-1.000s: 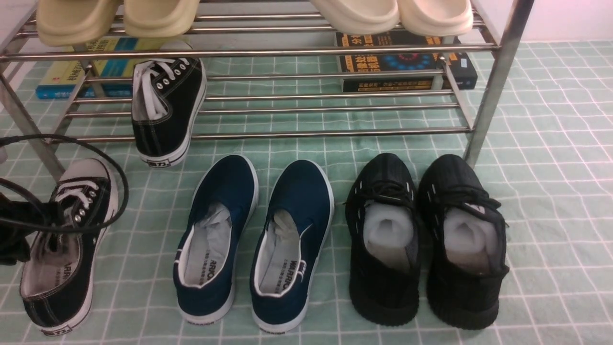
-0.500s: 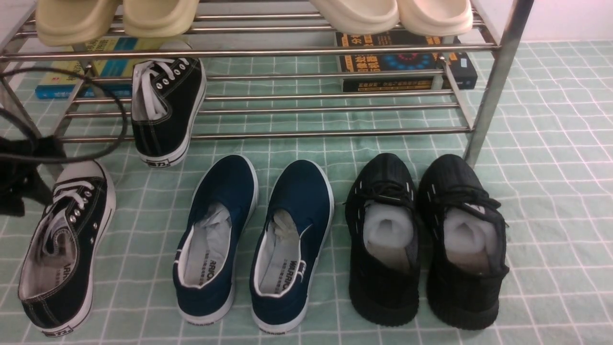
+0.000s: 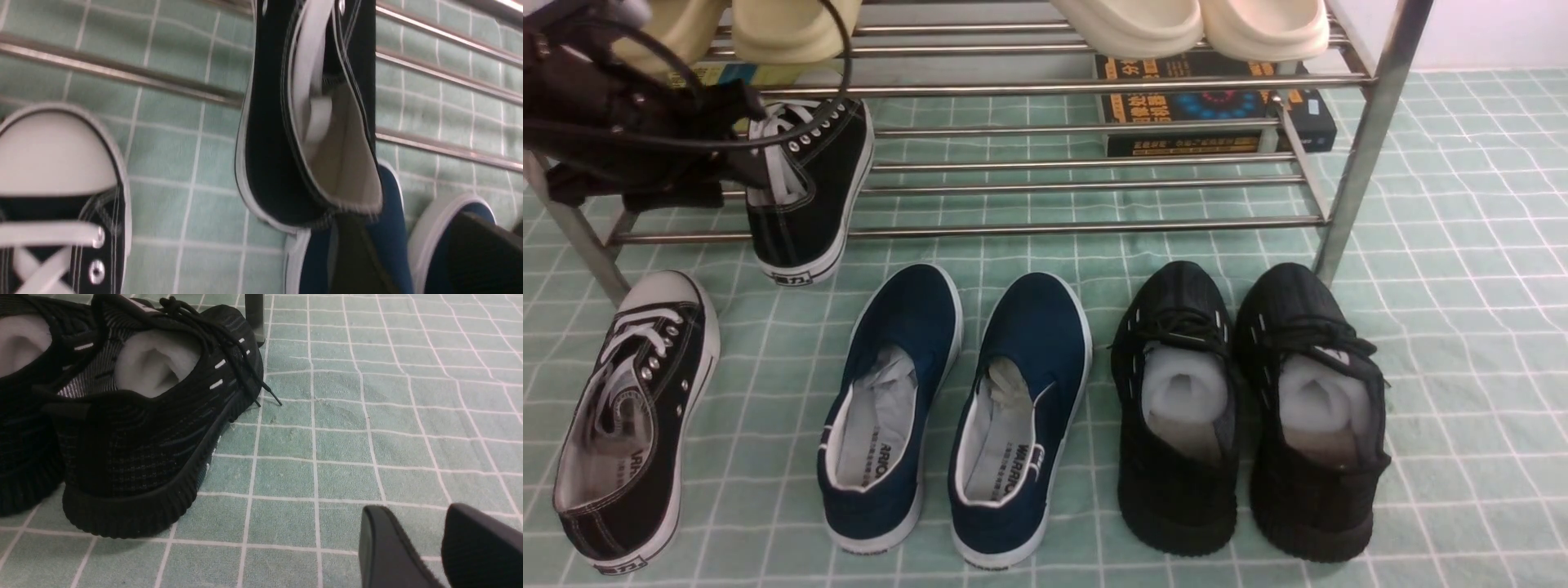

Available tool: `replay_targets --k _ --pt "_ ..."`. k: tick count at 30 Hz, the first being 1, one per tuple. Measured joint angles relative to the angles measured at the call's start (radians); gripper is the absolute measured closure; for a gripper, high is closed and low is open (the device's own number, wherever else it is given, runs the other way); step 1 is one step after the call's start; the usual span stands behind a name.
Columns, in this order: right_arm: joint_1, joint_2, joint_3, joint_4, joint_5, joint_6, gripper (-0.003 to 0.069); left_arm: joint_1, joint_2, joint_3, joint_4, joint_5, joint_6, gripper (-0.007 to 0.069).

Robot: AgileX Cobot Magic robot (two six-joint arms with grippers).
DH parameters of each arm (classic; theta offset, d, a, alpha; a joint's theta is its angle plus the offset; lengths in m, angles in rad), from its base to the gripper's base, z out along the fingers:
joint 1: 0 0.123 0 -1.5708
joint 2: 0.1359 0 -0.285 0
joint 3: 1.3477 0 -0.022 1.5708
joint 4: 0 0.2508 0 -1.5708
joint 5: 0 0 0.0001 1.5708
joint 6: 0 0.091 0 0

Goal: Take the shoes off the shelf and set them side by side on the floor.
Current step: 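Grasp the leftmost shoe on the bottom shelf of the shoe rack with the left gripper, then set the held shoe down on the floor in front of the rack with the left gripper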

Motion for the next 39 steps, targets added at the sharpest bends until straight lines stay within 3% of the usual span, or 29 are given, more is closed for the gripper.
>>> replay_targets --k 5,15,17,21,23,31,39 --pt "0.000 0.000 0.000 0.000 0.000 0.000 0.0421 0.000 0.078 -0.010 0.014 -0.082 0.001 0.0204" --pt "0.000 0.000 0.000 0.000 0.000 0.000 0.0420 0.000 0.182 -0.011 0.021 -0.168 0.002 0.0223" --pt "0.000 0.000 0.000 0.000 0.000 0.000 0.0420 0.000 0.192 -0.014 0.019 -0.175 0.002 0.0292" --pt "0.000 0.000 0.000 0.000 0.000 0.000 0.0420 0.000 0.192 -0.014 0.021 -0.163 0.002 0.0533" --pt "0.000 0.000 0.000 0.000 0.000 0.000 0.0420 0.000 0.190 -0.014 0.031 -0.147 0.004 0.0575" --pt "0.000 0.000 0.000 0.000 0.000 0.000 0.0420 0.000 0.001 -0.011 0.142 0.198 -0.052 0.0609" --pt "0.000 0.000 0.000 0.000 0.000 0.000 0.0420 0.000 -0.180 -0.005 0.387 0.502 -0.356 0.0608"
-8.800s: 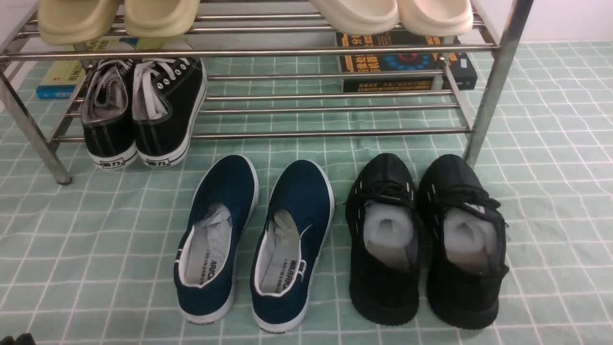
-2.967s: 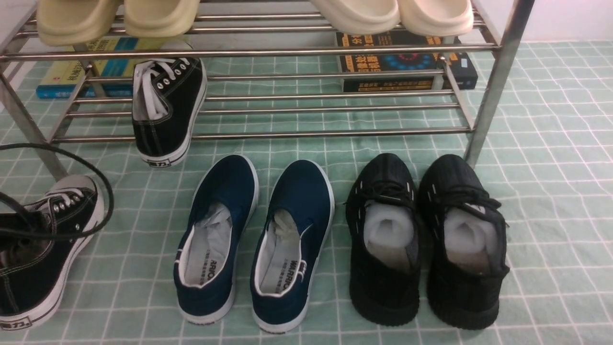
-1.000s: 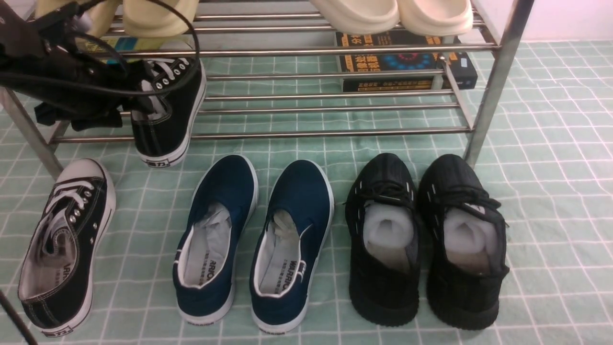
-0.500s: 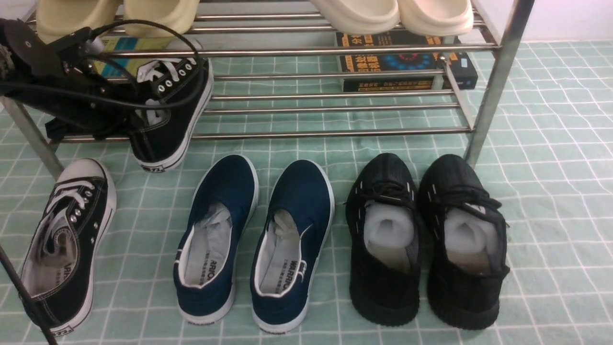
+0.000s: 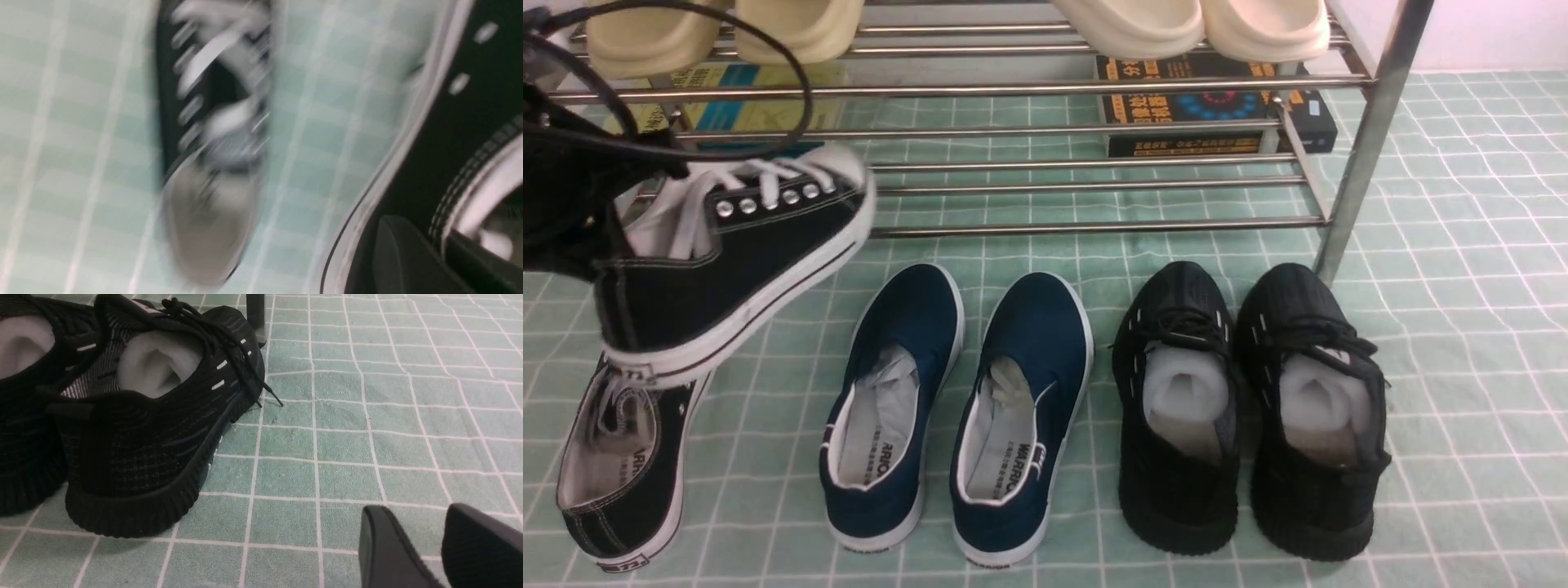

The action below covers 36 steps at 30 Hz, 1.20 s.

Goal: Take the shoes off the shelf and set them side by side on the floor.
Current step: 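Set the held shoe down on the floor in front of the rack with the left gripper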

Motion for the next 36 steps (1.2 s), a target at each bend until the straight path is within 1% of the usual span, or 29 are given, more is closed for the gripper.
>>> replay_targets --k 2,4,8,11,24,26,32,36 --pt "0.000 0.000 0.000 0.000 0.000 0.000 0.0420 0.000 -0.007 0.030 0.058 0.025 -0.048 0.0607" --pt "0.000 0.000 0.000 0.000 0.000 0.000 0.0420 0.001 -0.008 0.078 0.090 0.020 -0.088 0.0607" --pt "0.000 0.000 0.000 0.000 0.000 0.000 0.0420 0.001 -0.012 0.167 0.088 -0.043 -0.137 0.0607" --pt "0.000 0.000 0.000 0.000 0.000 0.000 0.0420 0.001 -0.017 0.228 0.065 -0.106 -0.149 0.0607" --pt "0.000 0.000 0.000 0.000 0.000 0.000 0.0420 0.001 -0.087 0.256 -0.009 -0.190 -0.133 0.0607" --pt "0.000 0.000 0.000 0.000 0.000 0.000 0.0420 0.001 -0.103 0.256 -0.036 -0.201 -0.126 0.0607" --pt "0.000 0.000 0.000 0.000 0.000 -0.001 0.0420 0.000 -0.109 0.259 -0.137 -0.204 -0.053 0.0607" --pt "0.000 0.000 0.000 0.000 0.000 -0.002 0.0420 0.000 -0.109 0.259 -0.137 -0.213 -0.048 0.0607"
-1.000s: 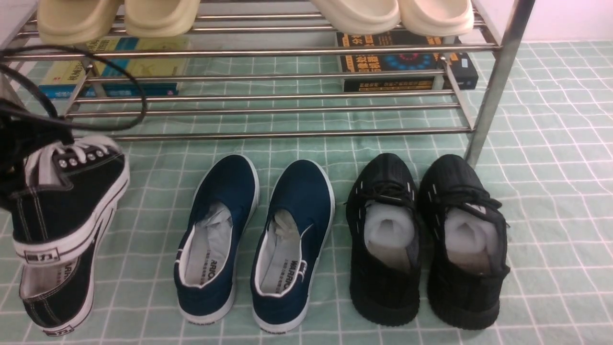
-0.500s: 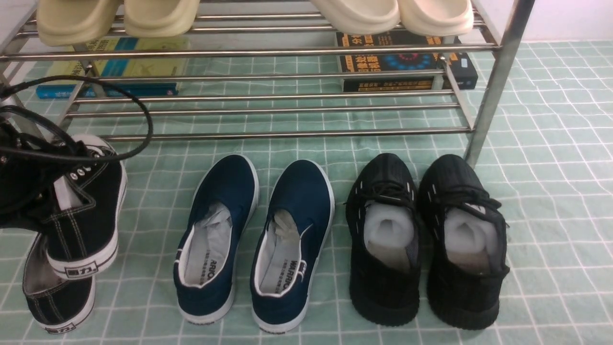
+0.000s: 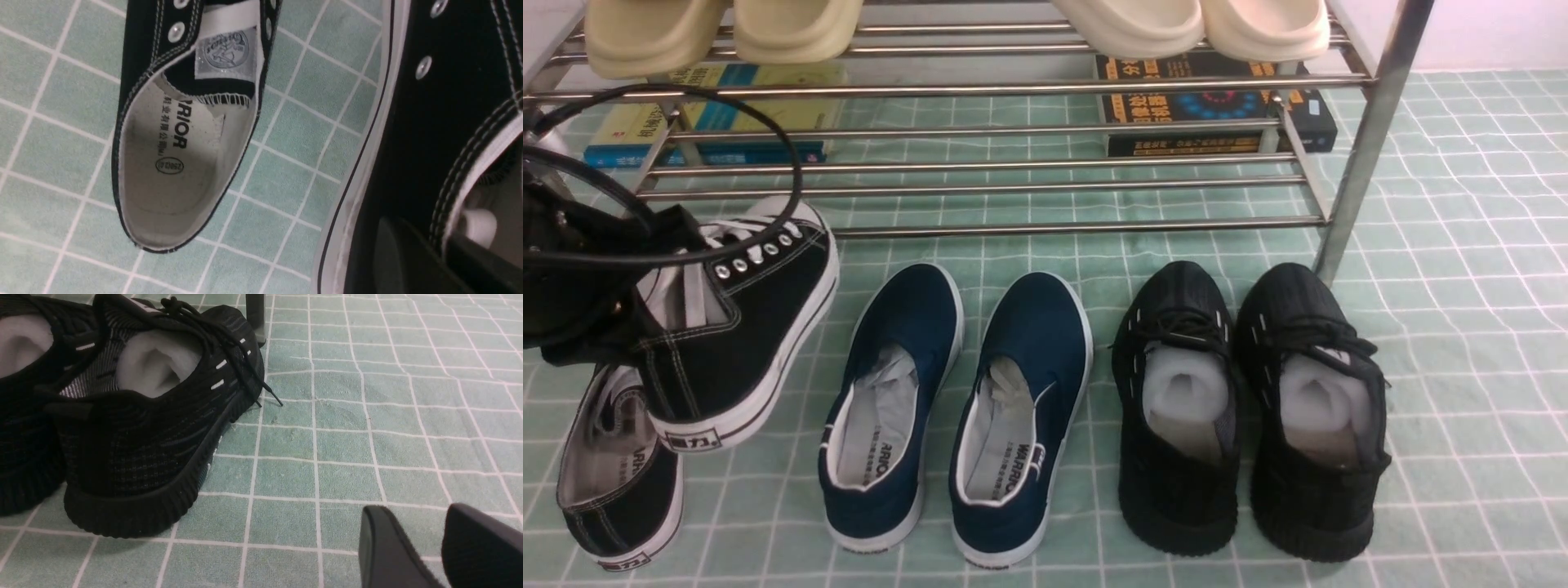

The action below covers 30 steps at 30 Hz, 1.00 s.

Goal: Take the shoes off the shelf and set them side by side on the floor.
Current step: 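Set the held shoe down on the floor in front of the rack with the left gripper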

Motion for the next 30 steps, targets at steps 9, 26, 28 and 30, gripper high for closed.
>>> replay_targets --k 9,26,28,30 --pt "0.000 0.000 0.000 0.000 0.000 0.000 0.0420 0.000 0.005 0.000 0.013 -0.035 -0.037 0.0607" --pt "0.000 0.000 0.000 0.000 0.000 0.000 0.0420 0.000 0.173 0.000 0.021 0.005 0.007 0.0607" --pt "0.000 0.000 0.000 0.000 0.000 0.000 0.0420 0.000 0.179 0.000 0.021 0.007 0.019 0.0607" --pt "0.000 0.000 0.000 0.000 0.000 0.000 0.0420 0.000 0.179 0.000 0.021 0.009 0.023 0.0607"
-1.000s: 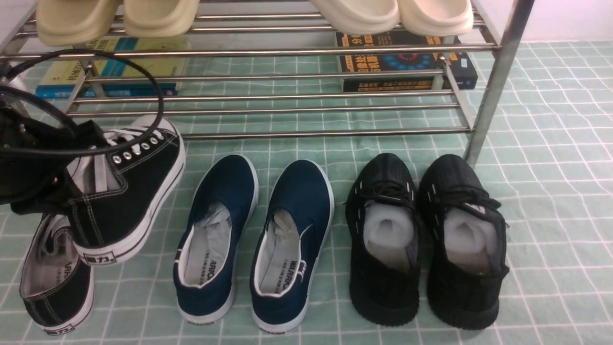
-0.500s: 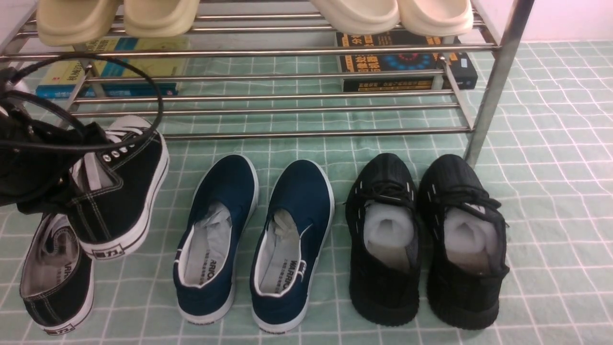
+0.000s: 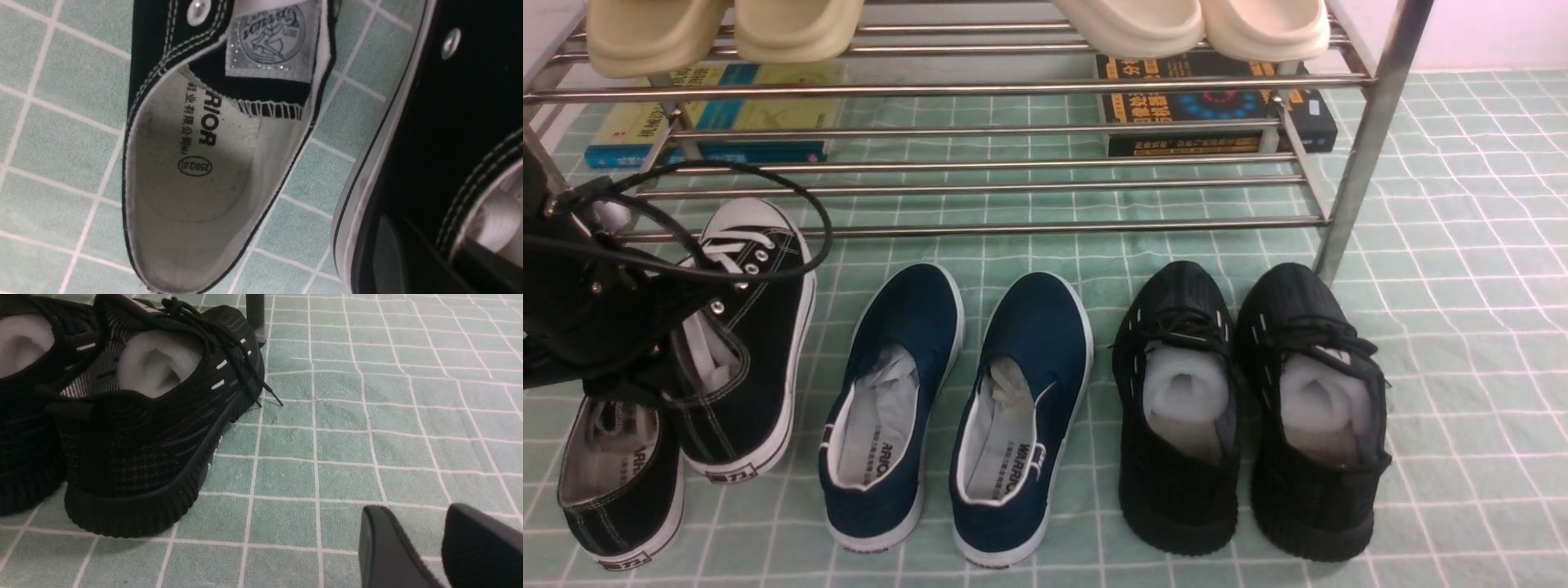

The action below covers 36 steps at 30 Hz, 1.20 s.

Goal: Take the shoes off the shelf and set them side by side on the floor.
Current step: 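Set the held shoe down on the floor in front of the rack with the left gripper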

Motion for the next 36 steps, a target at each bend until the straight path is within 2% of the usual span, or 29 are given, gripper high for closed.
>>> replay_targets --k 14,20,26,31,36 --pt "0.000 0.000 0.000 0.000 0.000 0.000 0.0420 -0.003 0.000 -0.001 0.019 0.083 0.003 0.0607" --pt "0.000 0.000 0.000 0.000 0.000 0.000 0.0420 -0.078 0.000 -0.001 0.084 0.135 0.000 0.0607" --pt "0.000 0.000 0.000 0.000 0.000 0.000 0.0420 -0.153 0.000 -0.001 0.118 0.081 -0.036 0.0607" --pt "0.000 0.000 0.000 0.000 0.000 0.000 0.0420 -0.156 0.000 -0.001 0.175 0.069 -0.089 0.0601" --pt "0.000 0.000 0.000 0.000 0.000 0.000 0.0420 -0.156 0.000 -0.001 0.184 0.061 -0.068 0.0566"
